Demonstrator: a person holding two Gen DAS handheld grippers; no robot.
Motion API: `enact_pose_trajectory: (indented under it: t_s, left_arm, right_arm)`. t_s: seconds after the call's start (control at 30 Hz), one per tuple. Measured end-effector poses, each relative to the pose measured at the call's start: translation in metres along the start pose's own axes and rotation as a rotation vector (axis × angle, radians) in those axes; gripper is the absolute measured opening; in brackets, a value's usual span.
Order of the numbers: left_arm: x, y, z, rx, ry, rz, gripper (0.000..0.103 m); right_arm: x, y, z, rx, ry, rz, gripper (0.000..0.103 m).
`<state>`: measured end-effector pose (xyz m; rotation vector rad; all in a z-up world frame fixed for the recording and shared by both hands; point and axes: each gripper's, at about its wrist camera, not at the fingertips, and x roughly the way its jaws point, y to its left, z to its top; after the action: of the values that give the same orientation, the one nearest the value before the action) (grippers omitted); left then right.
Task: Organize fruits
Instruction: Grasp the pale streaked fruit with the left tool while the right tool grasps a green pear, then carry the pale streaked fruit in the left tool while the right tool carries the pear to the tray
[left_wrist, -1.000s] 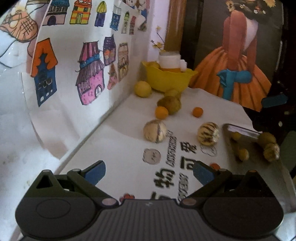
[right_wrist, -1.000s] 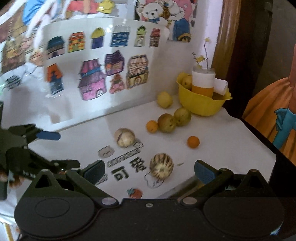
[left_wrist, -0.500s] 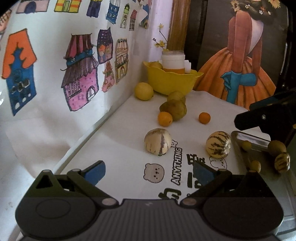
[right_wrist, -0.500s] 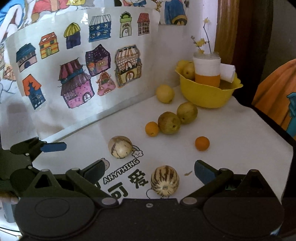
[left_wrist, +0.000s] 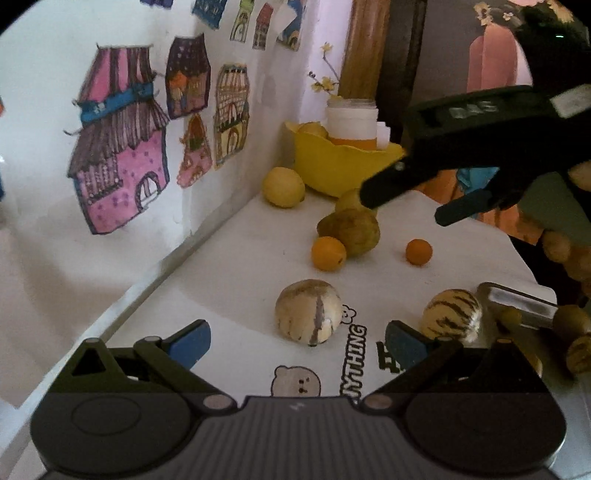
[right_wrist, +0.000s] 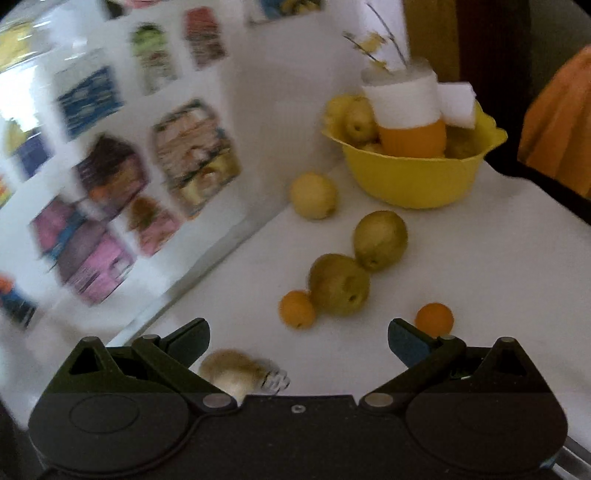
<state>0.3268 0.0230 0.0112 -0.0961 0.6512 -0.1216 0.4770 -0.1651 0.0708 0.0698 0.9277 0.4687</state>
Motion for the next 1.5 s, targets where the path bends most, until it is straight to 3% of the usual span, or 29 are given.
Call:
enact_pose_trajectory:
  t_s: [0.3,0.53,0.77,1.0,1.27,1.33,1.5]
  left_arm:
    - [0.024,0.004,0.002,-0.051,0.014,0.001,0.1]
    - [0.035,0.005,0.002,-0.066,0.023,-0.021,0.092]
    - [0.042,0.002,0.003,-0.065,0.014,-0.038,0.081]
    - [0.048,0.001,0.007,-0.059,0.005,-0.03,0.073]
    - [0.054,0.0,0.011,-0.059,0.009,-0.038,0.054]
    - [0.056,-0.002,0.012,-0.055,0.009,-0.034,0.054]
    - [0.057,-0.003,0.013,-0.061,0.01,-0.032,0.053]
  right_arm:
    - [0.048,-0.024,0.015,0.132,0.023,-0.018,0.095]
    - [0.067,-0.021,0.016,0.139,0.02,-0.008,0.087]
    - [0.077,-0.017,0.015,0.125,0.013,-0.046,0.081]
    - [0.089,-0.024,0.016,0.16,0.018,-0.056,0.069]
    - [0.091,-0.027,0.011,0.195,0.0,-0.05,0.066]
    - [0.088,-0.03,0.009,0.211,-0.008,-0.049,0.06]
    - [0.085,-0.029,0.006,0.207,-0.016,-0.058,0.06]
